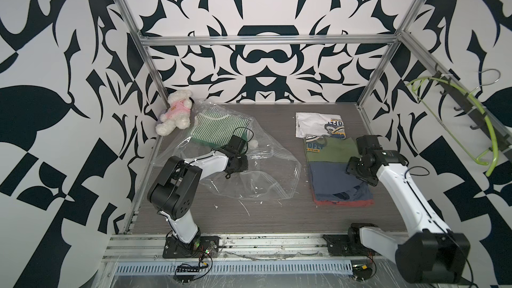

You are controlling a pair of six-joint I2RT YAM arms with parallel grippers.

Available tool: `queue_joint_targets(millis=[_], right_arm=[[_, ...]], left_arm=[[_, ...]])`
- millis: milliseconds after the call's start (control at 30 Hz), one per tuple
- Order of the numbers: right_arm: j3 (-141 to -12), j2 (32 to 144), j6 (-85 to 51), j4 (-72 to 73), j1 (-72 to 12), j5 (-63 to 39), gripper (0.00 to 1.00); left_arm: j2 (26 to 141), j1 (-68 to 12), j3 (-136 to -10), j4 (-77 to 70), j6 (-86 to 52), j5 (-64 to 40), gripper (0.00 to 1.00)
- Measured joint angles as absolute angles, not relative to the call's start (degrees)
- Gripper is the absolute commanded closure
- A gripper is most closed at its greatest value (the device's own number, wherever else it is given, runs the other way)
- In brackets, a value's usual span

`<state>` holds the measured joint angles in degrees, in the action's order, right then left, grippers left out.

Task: Take the tank top out of the vacuum bag
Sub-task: Take out the tank top from the vacuum bag.

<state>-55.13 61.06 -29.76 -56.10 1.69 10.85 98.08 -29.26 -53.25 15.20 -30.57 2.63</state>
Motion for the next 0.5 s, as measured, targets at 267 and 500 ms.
queue_joint_targets(millis=[267, 500], right_arm=[[-54.00, 62.13, -32.05, -54.13, -1.02, 7.35, 0.48], [-39.40, 70.00, -37.17, -45.65, 0.56, 1.06, 0.49]], left_arm=[[98.08, -29.26, -53.30, 15.22, -30.59, 2.63, 1.00], [97.43, -29.26, -53.06, 15.27, -30.57, 2.63, 1.00]])
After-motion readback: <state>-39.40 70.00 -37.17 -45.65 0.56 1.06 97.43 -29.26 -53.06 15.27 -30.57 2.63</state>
